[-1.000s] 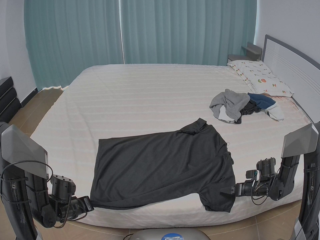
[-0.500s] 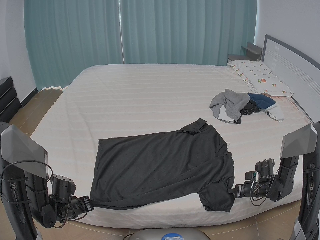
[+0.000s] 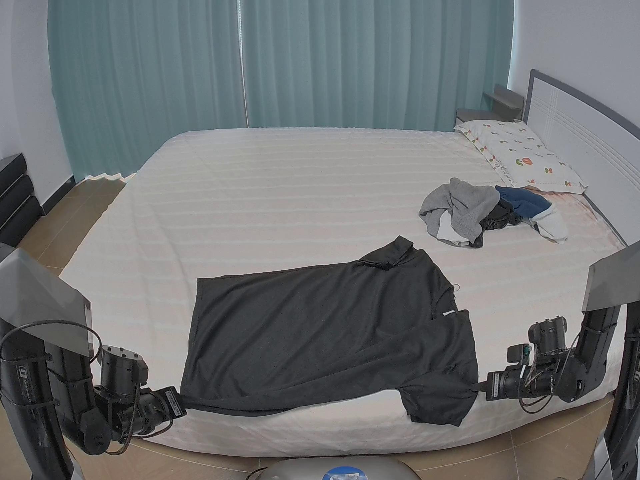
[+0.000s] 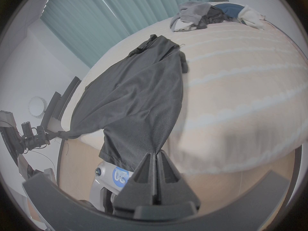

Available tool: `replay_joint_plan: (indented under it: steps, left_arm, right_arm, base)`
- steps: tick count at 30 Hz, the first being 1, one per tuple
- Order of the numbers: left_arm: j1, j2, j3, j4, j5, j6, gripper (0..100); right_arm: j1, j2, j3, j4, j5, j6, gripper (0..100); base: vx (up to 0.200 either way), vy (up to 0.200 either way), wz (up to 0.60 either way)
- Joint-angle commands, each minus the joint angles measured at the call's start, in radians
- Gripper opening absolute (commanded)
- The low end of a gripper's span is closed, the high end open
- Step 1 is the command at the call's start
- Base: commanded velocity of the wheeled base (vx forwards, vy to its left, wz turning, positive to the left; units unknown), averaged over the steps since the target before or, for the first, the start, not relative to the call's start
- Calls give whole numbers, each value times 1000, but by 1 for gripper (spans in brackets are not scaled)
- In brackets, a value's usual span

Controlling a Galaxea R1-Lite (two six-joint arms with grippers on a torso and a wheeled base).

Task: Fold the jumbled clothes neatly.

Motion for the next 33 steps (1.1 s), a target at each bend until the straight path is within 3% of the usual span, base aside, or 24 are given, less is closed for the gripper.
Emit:
replay_joint_plan:
  steps: [1,10,18,29,33]
  left_arm:
    - [4,-54,16,4,4,-1,0]
    - [12,-141,16,93,7,17,0]
    - [31,-298,16,303,-2,113,0]
    - [31,-282,16,328,11,123,0]
    - [31,-268,16,329,13,125,0]
  right_arm:
    - [-37,-51,69,4,4,-28,0]
    - [-24,-74,206,-95,4,-63,0]
    - [-17,-74,314,-243,3,-66,0]
    - [-14,-97,314,-173,-2,-71,0]
    - [-19,-157,314,-56,-3,-129,0]
  base:
    - [0,0,0]
    - [0,0,0]
    - [0,0,0]
    - [0,0,0]
    - [0,0,0]
